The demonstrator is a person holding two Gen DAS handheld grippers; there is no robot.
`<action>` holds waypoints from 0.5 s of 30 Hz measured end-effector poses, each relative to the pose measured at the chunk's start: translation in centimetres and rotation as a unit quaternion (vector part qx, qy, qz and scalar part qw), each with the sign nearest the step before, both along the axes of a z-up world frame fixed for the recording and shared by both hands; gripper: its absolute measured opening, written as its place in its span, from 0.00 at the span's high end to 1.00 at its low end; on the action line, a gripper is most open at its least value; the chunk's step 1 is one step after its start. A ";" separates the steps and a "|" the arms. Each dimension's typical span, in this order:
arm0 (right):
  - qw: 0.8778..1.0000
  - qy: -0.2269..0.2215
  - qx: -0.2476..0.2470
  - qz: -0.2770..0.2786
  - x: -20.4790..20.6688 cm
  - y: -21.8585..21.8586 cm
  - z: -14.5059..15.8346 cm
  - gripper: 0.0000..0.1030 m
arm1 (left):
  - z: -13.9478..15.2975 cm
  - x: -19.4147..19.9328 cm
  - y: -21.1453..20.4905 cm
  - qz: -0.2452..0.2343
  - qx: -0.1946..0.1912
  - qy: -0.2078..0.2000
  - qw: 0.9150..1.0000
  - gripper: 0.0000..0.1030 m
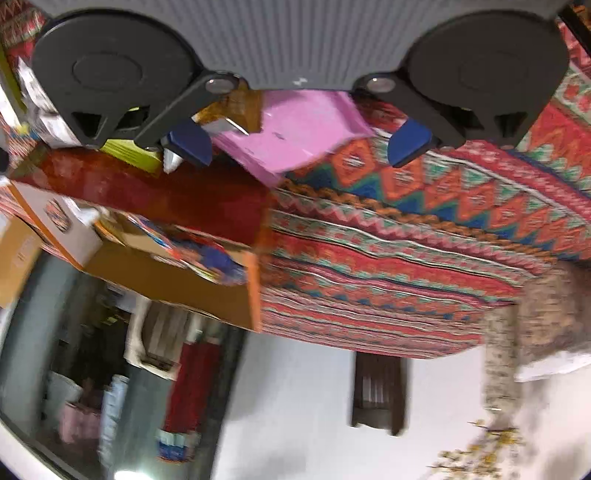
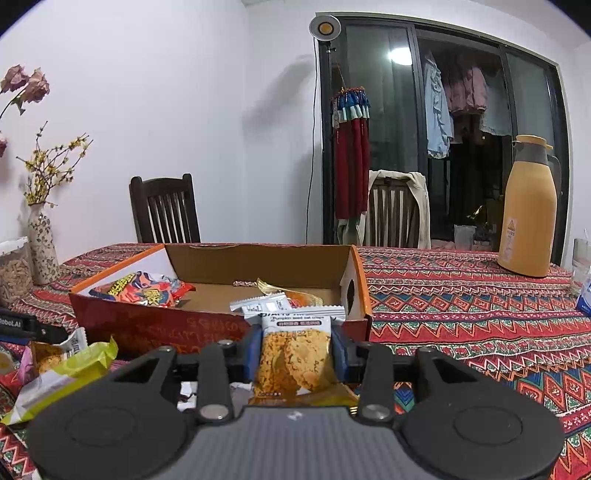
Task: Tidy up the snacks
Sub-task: 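Lift the cookie packet toward the box with the right tool while the left tool approaches the pink packet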
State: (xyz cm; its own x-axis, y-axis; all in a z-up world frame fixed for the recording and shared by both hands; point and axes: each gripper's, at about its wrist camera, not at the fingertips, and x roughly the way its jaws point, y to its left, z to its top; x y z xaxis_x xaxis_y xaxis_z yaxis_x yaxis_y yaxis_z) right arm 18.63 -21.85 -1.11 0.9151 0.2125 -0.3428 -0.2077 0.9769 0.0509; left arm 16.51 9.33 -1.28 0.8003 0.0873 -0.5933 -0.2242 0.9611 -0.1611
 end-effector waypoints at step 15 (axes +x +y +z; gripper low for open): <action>1.000 -0.011 0.007 0.007 -0.4 -0.1 0.1 0.63 | 0.5 1.5 -1.6 -0.084 0.129 0.046 0.987 0.00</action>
